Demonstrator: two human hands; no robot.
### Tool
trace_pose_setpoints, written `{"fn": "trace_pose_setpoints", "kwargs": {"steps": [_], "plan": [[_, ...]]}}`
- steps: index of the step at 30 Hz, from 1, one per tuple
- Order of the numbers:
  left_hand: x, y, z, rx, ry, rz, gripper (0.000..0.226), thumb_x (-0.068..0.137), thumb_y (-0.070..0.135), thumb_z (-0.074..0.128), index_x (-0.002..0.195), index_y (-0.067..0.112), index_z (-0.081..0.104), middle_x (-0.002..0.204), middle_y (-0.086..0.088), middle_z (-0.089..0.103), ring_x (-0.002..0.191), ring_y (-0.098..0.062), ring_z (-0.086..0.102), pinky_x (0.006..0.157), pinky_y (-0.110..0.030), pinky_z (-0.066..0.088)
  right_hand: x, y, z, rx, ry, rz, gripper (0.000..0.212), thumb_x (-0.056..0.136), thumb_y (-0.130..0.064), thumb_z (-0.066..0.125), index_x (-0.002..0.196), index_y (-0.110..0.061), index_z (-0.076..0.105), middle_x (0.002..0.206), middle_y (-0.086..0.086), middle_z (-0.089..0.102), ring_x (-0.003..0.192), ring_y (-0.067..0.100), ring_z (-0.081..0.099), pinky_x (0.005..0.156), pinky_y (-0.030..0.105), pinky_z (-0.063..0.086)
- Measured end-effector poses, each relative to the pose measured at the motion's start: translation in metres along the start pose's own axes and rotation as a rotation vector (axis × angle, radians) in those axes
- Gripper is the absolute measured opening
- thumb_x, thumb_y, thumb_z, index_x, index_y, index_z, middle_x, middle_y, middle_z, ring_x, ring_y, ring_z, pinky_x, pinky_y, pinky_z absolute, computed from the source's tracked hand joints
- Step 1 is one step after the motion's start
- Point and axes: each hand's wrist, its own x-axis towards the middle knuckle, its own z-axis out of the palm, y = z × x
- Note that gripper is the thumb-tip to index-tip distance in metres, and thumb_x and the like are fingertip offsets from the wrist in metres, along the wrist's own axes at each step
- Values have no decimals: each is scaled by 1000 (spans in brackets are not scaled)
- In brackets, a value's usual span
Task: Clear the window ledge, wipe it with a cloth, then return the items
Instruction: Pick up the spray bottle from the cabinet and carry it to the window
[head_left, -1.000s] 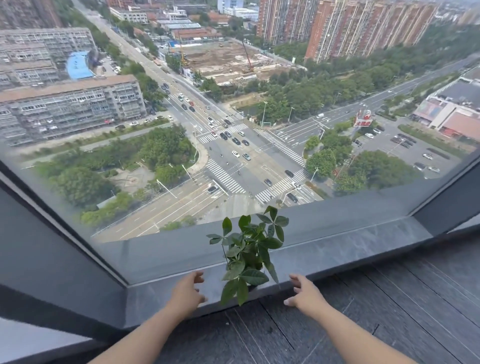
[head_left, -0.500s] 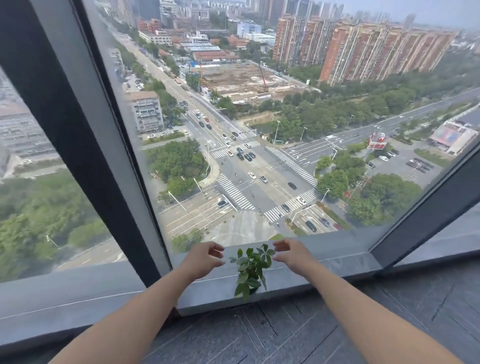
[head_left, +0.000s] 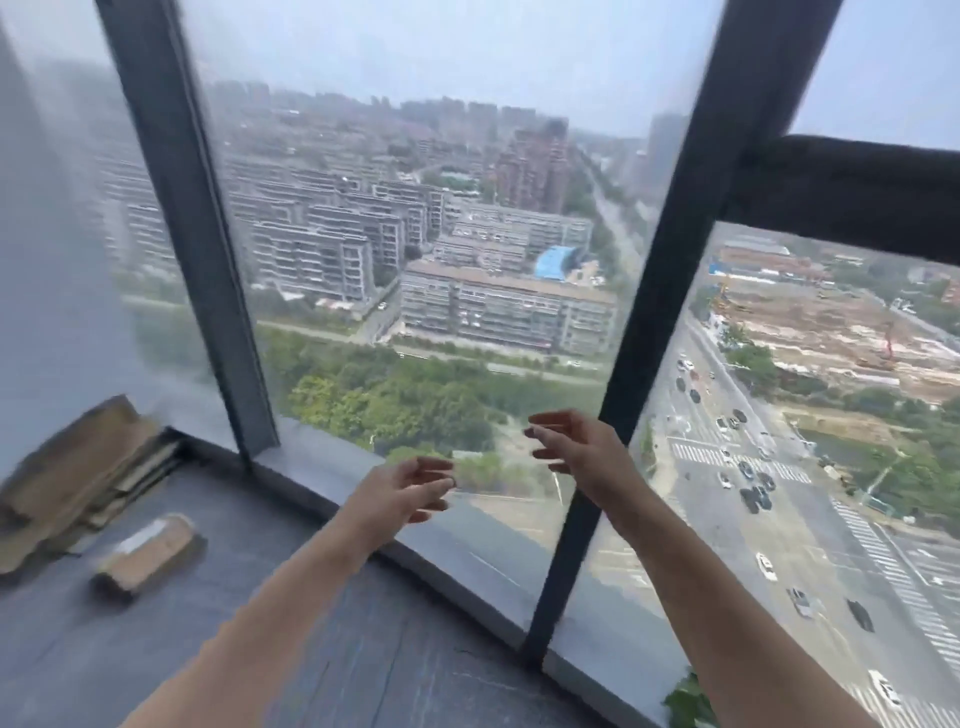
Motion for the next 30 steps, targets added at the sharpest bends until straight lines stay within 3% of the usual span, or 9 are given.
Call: {"fn": "trace_pose_setpoints", "kwargs": {"steps": [2, 6, 12, 15, 22, 26, 30], "plan": [[-40, -3, -69, -31, 132, -2, 19, 90, 16, 65, 109, 19, 67, 112, -6, 73, 89, -18, 70, 90, -38, 52, 5, -32, 66, 36, -111, -38, 10, 93, -19, 63, 101, -23, 68, 108, 6, 74, 92, 22, 70, 83, 33, 52], [-131, -18, -209, -110, 424, -10, 26, 89, 14, 66, 115, 8, 65, 113, -14, 71, 84, -20, 68, 73, -26, 52, 6, -89, 223, 102, -326, -102, 16, 96, -15, 57, 107, -17, 68, 107, 4, 74, 89, 21, 70, 84, 35, 53], [-288, -62, -411, -211, 802, 5, 22, 91, 15, 63, 113, 11, 66, 110, -6, 73, 80, -17, 69, 71, -24, 53, -37, -177, 491, 192, -655, -206, 13, 94, -12, 59, 103, -13, 69, 98, 8, 75, 76, 17, 68, 69, 24, 51], [-374, -87, -497, -250, 985, -5, 22, 92, 17, 61, 113, 12, 66, 111, -5, 73, 87, -20, 70, 83, -32, 53, -71, -210, 616, 233, -783, -205, 16, 94, -14, 60, 107, -11, 69, 102, 7, 76, 81, 20, 70, 69, 26, 50], [-568, -140, -654, -331, 1366, -7, 21, 95, 16, 58, 114, 13, 66, 112, -4, 73, 90, -20, 72, 84, -32, 53, -157, -287, 866, 280, -1100, -224, 19, 96, -12, 56, 110, -6, 67, 106, 9, 73, 93, 29, 68, 83, 35, 51], [-665, -170, -730, -400, 1593, 24, 19, 94, 15, 58, 110, 13, 67, 112, -7, 72, 86, -21, 71, 83, -33, 53, -207, -326, 1004, 282, -1249, -257, 18, 97, -17, 56, 108, -13, 69, 109, 6, 75, 98, 28, 69, 94, 42, 51], [-743, -193, -806, -439, 1737, 55, 20, 95, 13, 57, 112, 11, 67, 112, -8, 72, 86, -23, 71, 85, -35, 52, -263, -369, 1138, 276, -1426, -290, 19, 96, -21, 57, 108, -16, 71, 106, -1, 77, 97, 23, 73, 93, 40, 54]]}}
